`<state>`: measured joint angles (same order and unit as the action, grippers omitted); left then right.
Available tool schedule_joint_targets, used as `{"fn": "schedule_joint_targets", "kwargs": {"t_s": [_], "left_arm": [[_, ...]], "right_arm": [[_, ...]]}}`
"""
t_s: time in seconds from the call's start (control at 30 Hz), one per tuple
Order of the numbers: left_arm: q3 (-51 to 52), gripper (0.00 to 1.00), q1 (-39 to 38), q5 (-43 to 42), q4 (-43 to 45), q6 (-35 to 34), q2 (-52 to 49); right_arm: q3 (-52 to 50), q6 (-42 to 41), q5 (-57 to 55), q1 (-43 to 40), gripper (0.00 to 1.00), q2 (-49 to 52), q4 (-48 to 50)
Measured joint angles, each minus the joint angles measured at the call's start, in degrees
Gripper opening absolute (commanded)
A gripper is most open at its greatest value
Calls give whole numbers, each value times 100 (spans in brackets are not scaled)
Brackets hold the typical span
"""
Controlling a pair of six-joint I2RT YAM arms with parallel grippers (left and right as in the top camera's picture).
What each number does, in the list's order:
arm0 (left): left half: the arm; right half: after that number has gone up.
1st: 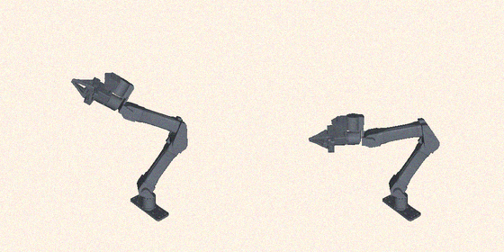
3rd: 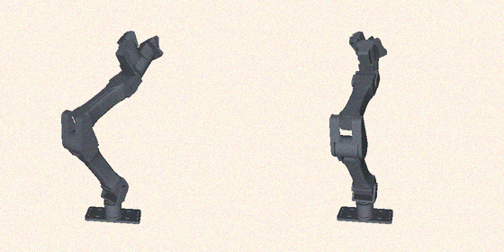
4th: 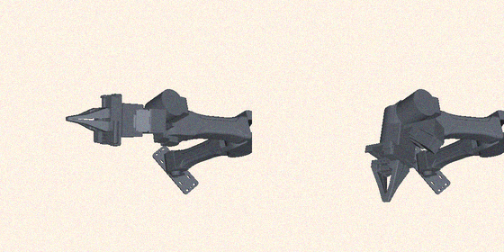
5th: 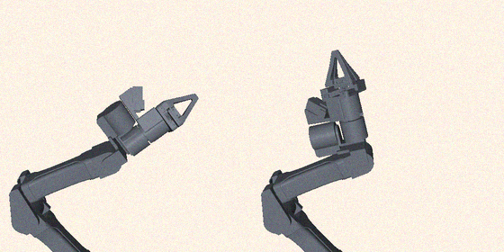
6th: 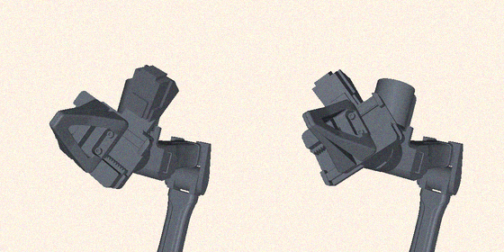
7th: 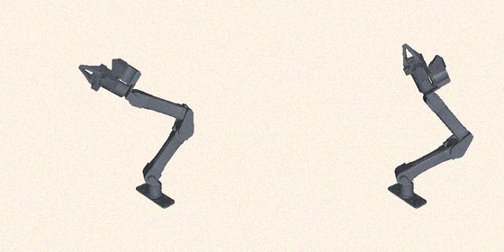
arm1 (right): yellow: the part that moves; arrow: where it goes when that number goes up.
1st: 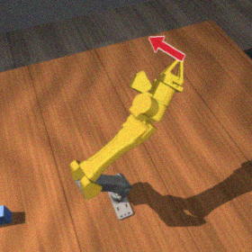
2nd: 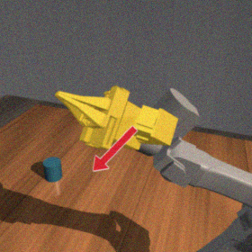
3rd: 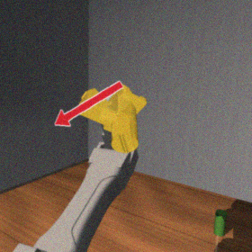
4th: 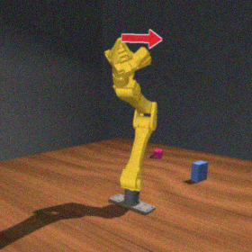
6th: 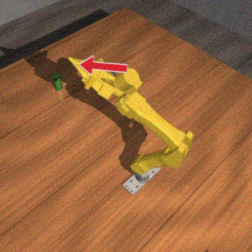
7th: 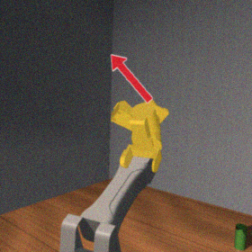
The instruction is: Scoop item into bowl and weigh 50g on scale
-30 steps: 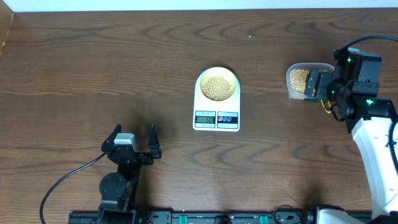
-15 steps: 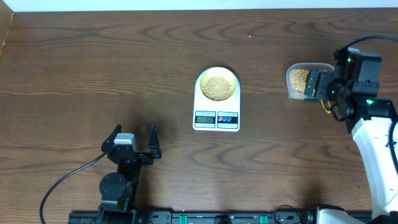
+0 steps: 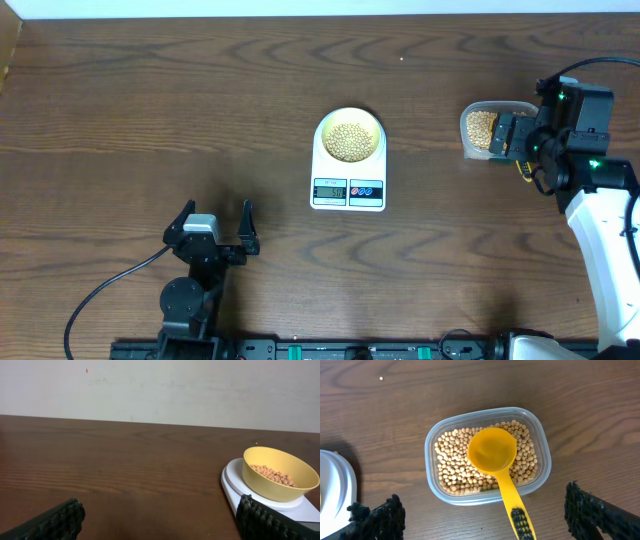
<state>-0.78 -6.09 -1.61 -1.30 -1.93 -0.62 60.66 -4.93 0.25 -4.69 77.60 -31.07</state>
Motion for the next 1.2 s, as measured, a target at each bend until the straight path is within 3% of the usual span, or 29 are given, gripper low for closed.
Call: {"fn": "schedule_joint_targets", "kwargs": {"t_s": [1.2], "left_arm": [[0, 99, 0, 0, 2, -2, 0]], "right_arm": [[0, 0, 0, 0, 99, -389, -278]]}}
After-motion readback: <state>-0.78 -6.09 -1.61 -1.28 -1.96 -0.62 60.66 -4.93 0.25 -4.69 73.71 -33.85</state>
